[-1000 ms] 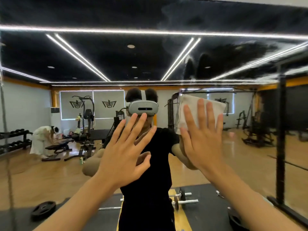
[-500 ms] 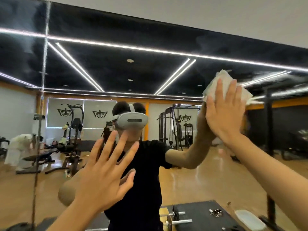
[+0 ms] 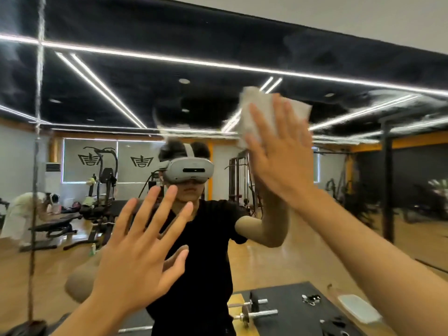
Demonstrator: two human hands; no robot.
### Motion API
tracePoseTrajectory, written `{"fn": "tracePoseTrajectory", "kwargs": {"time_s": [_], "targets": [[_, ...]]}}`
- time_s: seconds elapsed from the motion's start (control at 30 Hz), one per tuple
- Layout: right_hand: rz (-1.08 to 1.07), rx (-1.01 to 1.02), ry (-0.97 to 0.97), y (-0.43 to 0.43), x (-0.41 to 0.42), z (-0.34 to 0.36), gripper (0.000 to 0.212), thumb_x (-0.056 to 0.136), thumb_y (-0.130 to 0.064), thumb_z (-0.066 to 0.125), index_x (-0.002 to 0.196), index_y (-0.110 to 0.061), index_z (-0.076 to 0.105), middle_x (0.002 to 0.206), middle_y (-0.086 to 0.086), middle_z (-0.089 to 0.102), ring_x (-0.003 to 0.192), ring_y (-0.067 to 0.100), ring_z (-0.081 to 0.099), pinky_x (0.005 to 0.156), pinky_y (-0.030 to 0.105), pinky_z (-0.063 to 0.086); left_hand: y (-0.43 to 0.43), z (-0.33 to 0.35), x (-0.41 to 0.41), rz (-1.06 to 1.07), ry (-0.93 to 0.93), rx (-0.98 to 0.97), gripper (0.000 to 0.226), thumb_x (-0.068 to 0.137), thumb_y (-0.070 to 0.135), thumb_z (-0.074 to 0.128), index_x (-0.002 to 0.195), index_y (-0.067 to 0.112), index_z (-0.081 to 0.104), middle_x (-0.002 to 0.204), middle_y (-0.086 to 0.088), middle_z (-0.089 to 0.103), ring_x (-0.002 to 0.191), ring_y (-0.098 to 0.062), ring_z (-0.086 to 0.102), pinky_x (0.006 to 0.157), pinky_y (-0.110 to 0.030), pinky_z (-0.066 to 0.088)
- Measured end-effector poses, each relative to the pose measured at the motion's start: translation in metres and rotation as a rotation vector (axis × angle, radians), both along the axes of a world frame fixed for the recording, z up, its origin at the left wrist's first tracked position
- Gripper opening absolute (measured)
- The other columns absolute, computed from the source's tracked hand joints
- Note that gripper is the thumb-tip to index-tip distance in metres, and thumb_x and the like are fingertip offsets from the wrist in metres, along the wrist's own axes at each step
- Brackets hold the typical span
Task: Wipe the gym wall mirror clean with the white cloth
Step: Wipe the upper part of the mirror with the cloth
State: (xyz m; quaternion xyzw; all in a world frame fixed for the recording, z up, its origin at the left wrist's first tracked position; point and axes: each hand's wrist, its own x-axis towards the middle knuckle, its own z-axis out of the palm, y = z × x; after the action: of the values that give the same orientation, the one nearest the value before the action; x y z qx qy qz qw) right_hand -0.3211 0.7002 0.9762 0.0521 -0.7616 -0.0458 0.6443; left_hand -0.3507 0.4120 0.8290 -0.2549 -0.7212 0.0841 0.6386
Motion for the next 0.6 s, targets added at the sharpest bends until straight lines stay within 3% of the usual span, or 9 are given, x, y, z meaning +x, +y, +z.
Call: {"fn": "tracePoseTrajectory", "kwargs": {"time_s": [0.13, 0.27, 0.47, 0.53, 0.6], "targets": [[-0.095, -0.475, 0.016, 0.097, 0.021, 0.009, 0.061, 0.109, -0.053, 0.017, 0.165, -0.028, 0.017, 0.169, 0.017, 0.017, 0.153, 0.041, 0.022, 0.117, 0.068, 0.031, 0.005, -0.001, -0.002, 0.033, 0.006, 0.012, 0.076, 0.096, 0.054, 0.046, 0.162, 0.018, 0.039, 0.174, -0.017, 0.022, 0.16, -0.041, 0.022, 0.126, -0.063, 0.021], [-0.047, -0.626, 0.04, 0.058, 0.013, 0.016, 0.063, 0.11, -0.053, 0.014, 0.168, -0.031, 0.003, 0.175, 0.014, 0.001, 0.161, 0.037, 0.001, 0.126, 0.066, 0.008, 0.007, -0.001, -0.001, 0.054, 0.014, 0.002, 0.077, 0.095, 0.053, 0.049, 0.163, 0.018, 0.038, 0.174, -0.018, 0.021, 0.16, -0.042, 0.022, 0.128, -0.062, 0.016], [0.06, -0.237, 0.012, -0.094, -0.01, 0.014, 0.066, 0.109, -0.052, 0.016, 0.169, -0.028, 0.001, 0.175, 0.015, -0.008, 0.161, 0.037, -0.007, 0.126, 0.066, 0.001, 0.003, 0.0, 0.001, 0.074, -0.013, -0.003, 0.075, 0.098, 0.052, 0.046, 0.164, 0.019, 0.037, 0.174, -0.018, 0.021, 0.16, -0.042, 0.02, 0.127, -0.062, 0.018], [0.056, -0.034, -0.049, -0.147, -0.012, 0.001, 0.071, 0.103, -0.049, 0.009, 0.169, -0.026, 0.0, 0.175, 0.017, -0.01, 0.161, 0.038, -0.011, 0.125, 0.067, -0.002, 0.002, 0.0, 0.002, 0.052, -0.025, 0.006, 0.07, 0.098, 0.051, 0.046, 0.16, 0.018, 0.046, 0.17, -0.021, 0.03, 0.159, -0.042, 0.023, 0.128, -0.061, 0.018], [0.049, 0.103, -0.083, -0.173, -0.012, -0.007, 0.069, 0.106, -0.051, 0.016, 0.169, -0.027, 0.003, 0.175, 0.016, -0.006, 0.161, 0.038, -0.009, 0.126, 0.065, -0.001, 0.0, 0.0, 0.001, 0.034, -0.03, 0.015, 0.067, 0.097, 0.051, 0.046, 0.151, 0.014, 0.058, 0.162, -0.024, 0.042, 0.156, -0.043, 0.027, 0.128, -0.059, 0.016]]}}
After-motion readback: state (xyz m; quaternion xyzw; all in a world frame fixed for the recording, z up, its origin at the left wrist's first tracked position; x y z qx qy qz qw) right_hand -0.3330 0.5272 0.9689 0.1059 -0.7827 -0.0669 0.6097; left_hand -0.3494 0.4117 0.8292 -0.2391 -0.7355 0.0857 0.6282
